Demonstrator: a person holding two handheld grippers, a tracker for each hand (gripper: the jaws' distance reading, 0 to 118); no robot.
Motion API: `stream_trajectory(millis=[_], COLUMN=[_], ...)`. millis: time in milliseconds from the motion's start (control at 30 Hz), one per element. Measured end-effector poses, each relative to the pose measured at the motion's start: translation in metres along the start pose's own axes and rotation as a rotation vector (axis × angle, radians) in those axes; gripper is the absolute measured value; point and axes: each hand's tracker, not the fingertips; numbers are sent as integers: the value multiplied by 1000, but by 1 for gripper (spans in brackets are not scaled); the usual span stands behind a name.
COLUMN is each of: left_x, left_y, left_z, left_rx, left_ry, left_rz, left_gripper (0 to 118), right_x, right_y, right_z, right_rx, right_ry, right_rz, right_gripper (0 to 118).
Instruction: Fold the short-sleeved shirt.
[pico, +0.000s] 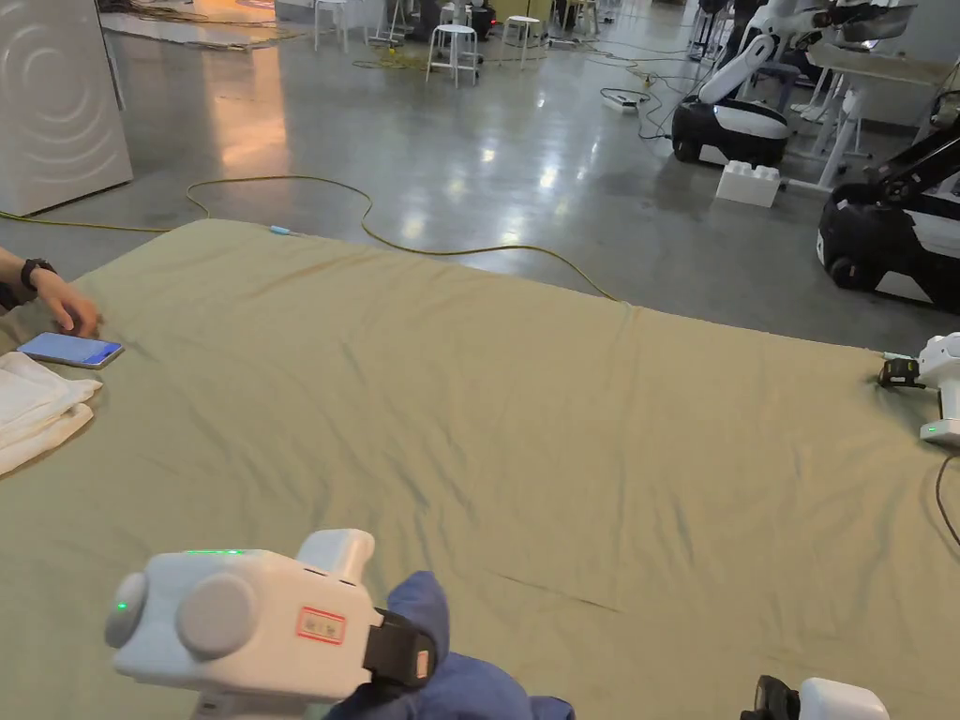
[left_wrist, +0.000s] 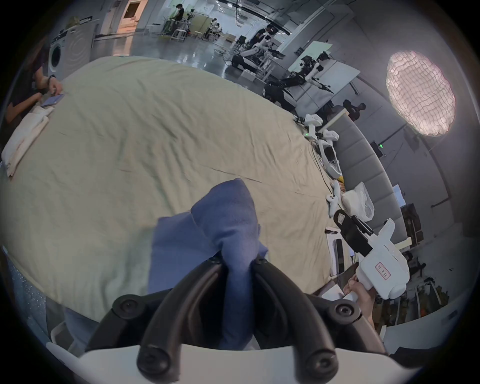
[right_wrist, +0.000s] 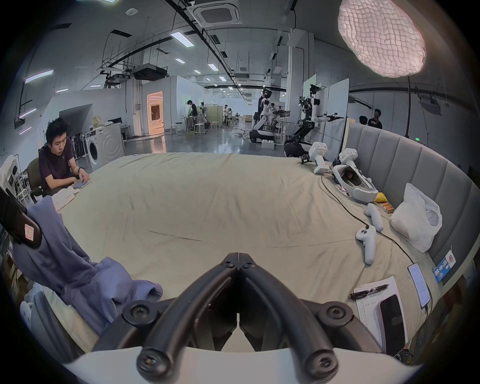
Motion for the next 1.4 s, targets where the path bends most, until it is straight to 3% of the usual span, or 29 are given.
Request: stream_trajectory(millis=[433,633,667,733,800,1000,1100,1267,1400], left_x=[30,29,28,22,20,12,11,5,2], left_y=[-30,-39,-36,-33,-29,-19,-23,-45,-59], left_z=[-128,-136,-136,-126,-112,-73,-80,-131,-160], left_rx=[-129,-141,-142,-147,-121,-38,-47,-169,-155], left_ry=[56,66,60,-33,-90,-83,-17,22,20], left_rz=[75,70,67,80,92,74,58,4,7], left_gripper=[14,16,22,48,57,54,26,18,17], right_x=[13,16,16,17,17,16,16,14,12], right_y=[-8,-8,-8,-8,-7,-6,-7,-6,-7], right_z=[4,6,6,6,8,11,11,13,13], right_rx=[-26,-31,-31,-34,-34,-33,-32,-33,-34], right_ry=[-27,-35,-36,-36,-36,-36,-36,-34,-32], right_rz=[-20,-21,-21,-17,-16,-19,-18,-18,-14], right_gripper=[0,0,0,0,0,0,0,0,0])
